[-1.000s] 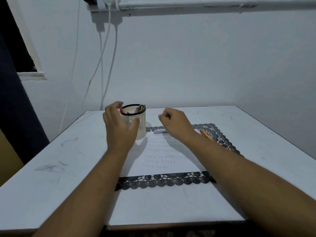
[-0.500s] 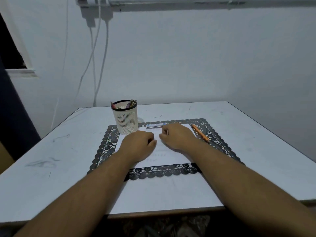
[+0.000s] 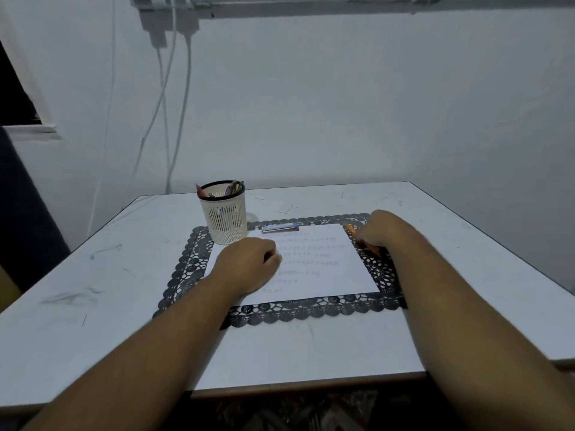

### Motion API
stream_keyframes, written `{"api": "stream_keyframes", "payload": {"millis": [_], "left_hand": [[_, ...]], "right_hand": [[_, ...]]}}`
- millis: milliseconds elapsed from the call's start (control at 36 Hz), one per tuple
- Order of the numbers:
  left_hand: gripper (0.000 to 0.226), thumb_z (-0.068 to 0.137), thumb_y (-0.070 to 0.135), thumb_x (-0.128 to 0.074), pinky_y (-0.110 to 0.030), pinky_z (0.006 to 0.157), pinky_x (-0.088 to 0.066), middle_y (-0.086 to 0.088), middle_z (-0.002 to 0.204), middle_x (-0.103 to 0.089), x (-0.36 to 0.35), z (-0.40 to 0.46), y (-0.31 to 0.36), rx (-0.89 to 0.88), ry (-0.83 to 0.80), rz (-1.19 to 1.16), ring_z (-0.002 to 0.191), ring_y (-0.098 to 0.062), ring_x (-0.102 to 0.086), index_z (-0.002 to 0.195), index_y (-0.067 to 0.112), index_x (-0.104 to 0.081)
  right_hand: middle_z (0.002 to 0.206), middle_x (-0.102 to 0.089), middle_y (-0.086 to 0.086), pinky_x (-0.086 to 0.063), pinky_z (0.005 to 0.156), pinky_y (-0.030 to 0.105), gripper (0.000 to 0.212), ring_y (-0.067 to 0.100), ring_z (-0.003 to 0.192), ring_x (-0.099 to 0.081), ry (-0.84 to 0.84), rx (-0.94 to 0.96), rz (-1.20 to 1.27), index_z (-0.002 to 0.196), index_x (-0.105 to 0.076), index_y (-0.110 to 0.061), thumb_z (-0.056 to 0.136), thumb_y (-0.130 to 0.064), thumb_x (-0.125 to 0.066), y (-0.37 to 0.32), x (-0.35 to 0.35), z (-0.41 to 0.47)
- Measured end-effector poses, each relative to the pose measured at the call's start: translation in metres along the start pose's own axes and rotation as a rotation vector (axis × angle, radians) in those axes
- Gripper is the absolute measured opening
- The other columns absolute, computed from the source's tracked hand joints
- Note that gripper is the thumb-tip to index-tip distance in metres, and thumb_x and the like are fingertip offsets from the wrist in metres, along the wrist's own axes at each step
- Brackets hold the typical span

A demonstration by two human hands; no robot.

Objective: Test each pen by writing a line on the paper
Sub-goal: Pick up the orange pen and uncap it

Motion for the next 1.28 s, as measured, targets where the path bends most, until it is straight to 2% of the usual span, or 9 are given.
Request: {"api": "stream_keyframes", "payload": {"millis": [56, 139, 333, 472, 639, 750, 1028, 1167, 1278], "left_hand": [[0.035, 0.1, 0.04, -0.051, -0.03, 0.056, -0.037, 0.005, 0.07, -0.058, 0.0, -0.001, 0.0, -0.001, 0.002, -0.007, 0.068, -0.015, -0.054, 0.07, 0.022, -0.049], [0.028, 0.099, 0.037, -0.053, -0.03, 0.058, -0.04, 0.007, 0.073, -0.059, 0.002, -0.002, 0.001, -0.007, 0.028, -0.056, 0.071, -0.013, -0.055, 0.074, 0.023, -0.052], [0.013, 0.093, 0.027, -0.066, -0.031, 0.07, -0.045, 0.014, 0.093, -0.053, 0.015, 0.003, -0.006, -0.139, 0.31, -0.177, 0.088, -0.009, -0.05, 0.099, 0.03, -0.055], [0.023, 0.086, 0.03, -0.074, -0.034, 0.081, -0.047, 0.013, 0.101, -0.055, 0.014, 0.005, -0.007, -0.217, 0.244, -0.187, 0.1, -0.011, -0.05, 0.106, 0.027, -0.063], [0.004, 0.088, 0.03, -0.07, -0.036, 0.08, -0.049, 0.014, 0.089, -0.063, 0.005, 0.002, -0.008, -0.159, 0.07, -0.132, 0.092, -0.008, -0.053, 0.091, 0.029, -0.072], [0.007, 0.088, 0.022, -0.071, -0.028, 0.073, -0.045, 0.017, 0.086, -0.065, 0.01, 0.004, -0.011, -0.11, 0.045, -0.13, 0.087, -0.002, -0.054, 0.09, 0.029, -0.074], [0.01, 0.09, 0.028, -0.074, -0.02, 0.068, -0.036, 0.018, 0.093, -0.061, 0.014, 0.004, -0.023, -0.054, 0.011, -0.225, 0.089, 0.004, -0.051, 0.098, 0.031, -0.069], [0.002, 0.091, 0.027, -0.075, -0.022, 0.069, -0.037, 0.016, 0.092, -0.063, 0.014, 0.006, -0.019, -0.064, -0.002, -0.188, 0.09, 0.003, -0.052, 0.091, 0.029, -0.074], [0.004, 0.091, 0.023, -0.073, -0.018, 0.068, -0.037, 0.015, 0.093, -0.064, 0.016, 0.005, -0.022, -0.045, -0.008, -0.192, 0.089, 0.005, -0.053, 0.09, 0.027, -0.072]], "right_hand": [[0.045, -0.057, 0.001, -0.058, 0.082, 0.039, 0.066, 0.026, 0.06, -0.06, 0.069, 0.056, 0.072, 0.056, -0.055, -0.009, 0.099, -0.059, -0.053, -0.005, -0.002, -0.002], [0.071, -0.072, 0.003, -0.048, 0.06, 0.031, 0.031, 0.022, 0.058, -0.058, 0.12, 0.223, 0.371, 0.08, -0.059, -0.012, 0.101, -0.035, -0.061, -0.02, -0.003, -0.009], [0.08, -0.066, -0.004, -0.038, 0.061, 0.029, 0.013, 0.012, 0.066, -0.051, -0.017, 0.596, 0.39, 0.09, -0.07, -0.023, 0.097, -0.034, -0.072, -0.063, -0.027, -0.036], [0.078, -0.065, -0.007, -0.043, 0.064, 0.029, 0.014, 0.009, 0.068, -0.055, -0.085, 0.706, 0.322, 0.081, -0.069, -0.028, 0.092, -0.032, -0.076, -0.076, -0.052, -0.041], [0.084, -0.066, -0.01, -0.046, 0.067, 0.028, 0.005, 0.007, 0.07, -0.057, -0.142, 0.714, 0.293, 0.092, -0.071, -0.03, 0.093, -0.033, -0.074, -0.076, -0.06, -0.041], [0.094, -0.067, -0.007, -0.044, 0.059, 0.011, 0.008, 0.007, 0.078, -0.061, -0.166, 0.629, 0.402, 0.099, -0.073, -0.026, 0.098, -0.02, -0.068, -0.062, -0.047, -0.036], [0.093, -0.073, -0.012, -0.048, 0.07, 0.026, 0.015, 0.007, 0.091, -0.066, -0.121, 0.476, 0.3, 0.088, -0.076, -0.031, 0.091, -0.019, -0.069, -0.034, -0.027, -0.021], [0.077, -0.067, -0.011, -0.04, 0.055, 0.008, 0.005, -0.009, 0.063, -0.058, -0.165, 0.555, 0.349, 0.088, -0.079, -0.022, 0.088, -0.018, -0.078, -0.044, -0.031, -0.028], [0.074, -0.066, -0.009, -0.044, 0.062, 0.02, 0.006, 0.001, 0.065, -0.057, -0.173, 0.588, 0.288, 0.087, -0.079, -0.024, 0.089, -0.019, -0.078, -0.054, -0.038, -0.032]]}}
Point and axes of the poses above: each hand's wrist, its own z-axis towards the middle knuckle, its own x-axis out of the back of the hand, y = z × x, the point moved 1 cm from there along z, towards the middle knuckle
